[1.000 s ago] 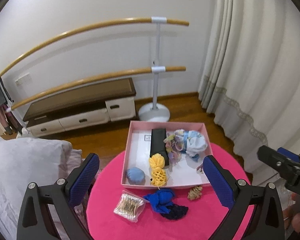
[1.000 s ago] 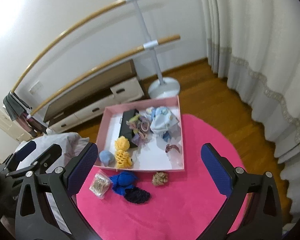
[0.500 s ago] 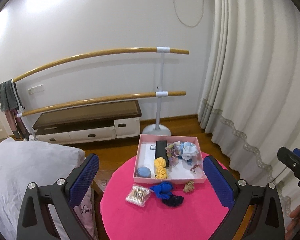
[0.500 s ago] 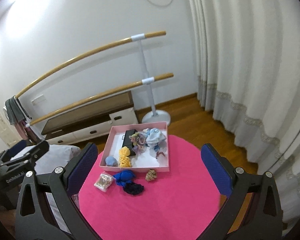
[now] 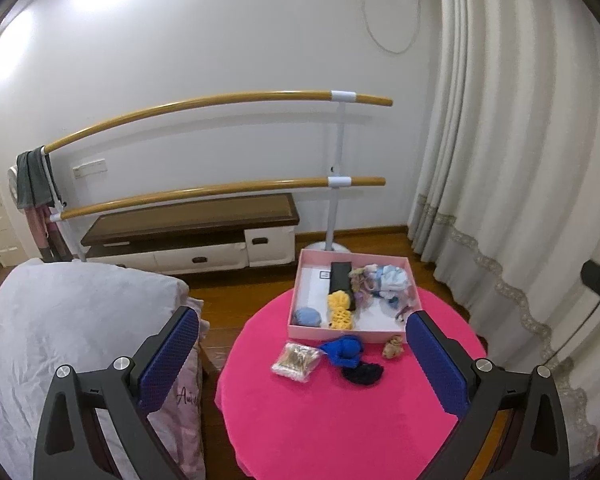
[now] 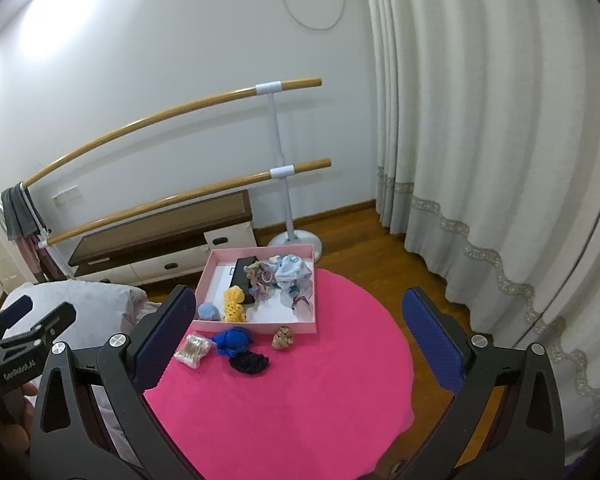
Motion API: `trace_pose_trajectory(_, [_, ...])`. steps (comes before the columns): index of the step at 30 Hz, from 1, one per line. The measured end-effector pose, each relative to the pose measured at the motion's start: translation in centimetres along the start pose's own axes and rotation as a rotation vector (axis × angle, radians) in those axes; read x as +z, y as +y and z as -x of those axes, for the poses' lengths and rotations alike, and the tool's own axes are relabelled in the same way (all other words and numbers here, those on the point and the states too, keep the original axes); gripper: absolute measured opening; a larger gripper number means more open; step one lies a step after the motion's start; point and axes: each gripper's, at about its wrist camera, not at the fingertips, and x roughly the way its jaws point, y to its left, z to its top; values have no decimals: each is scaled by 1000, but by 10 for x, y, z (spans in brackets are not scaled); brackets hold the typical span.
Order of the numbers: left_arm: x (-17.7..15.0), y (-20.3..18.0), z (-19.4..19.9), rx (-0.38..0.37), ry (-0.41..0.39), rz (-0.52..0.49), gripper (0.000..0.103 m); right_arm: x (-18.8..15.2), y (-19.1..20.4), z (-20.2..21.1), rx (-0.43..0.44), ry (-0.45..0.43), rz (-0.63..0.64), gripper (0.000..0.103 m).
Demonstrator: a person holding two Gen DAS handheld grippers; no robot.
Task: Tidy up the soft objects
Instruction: 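Withdraw both tools and reach toward the cotton swab bag and beige scrunchie, then grasp the cotton swab bag with left tool while right tool grasps the beige scrunchie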
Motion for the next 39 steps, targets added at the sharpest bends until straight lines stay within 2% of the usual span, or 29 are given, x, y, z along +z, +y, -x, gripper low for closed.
trace_pose_trajectory(6, [8,1,-18,13,2,8,103,4,6,-9,5,-11,12,103])
trace_pose_trajectory(15, [5,6,-101,33,120,-8,103,-11,13,-72,12,123,36,103])
trace_pose_trajectory(21, [-6,9,-176,35,223,-36,103,-36,17,-131,16,245,54,103])
trace_pose_trajectory(31, [-51,13,-328,37,360,-80,103,-91,9,-235,13,433,41,102])
trace_pose_trajectory(39, [-86,9,-426,33,413,-126,103,-132,9,-315,24,538,37,100])
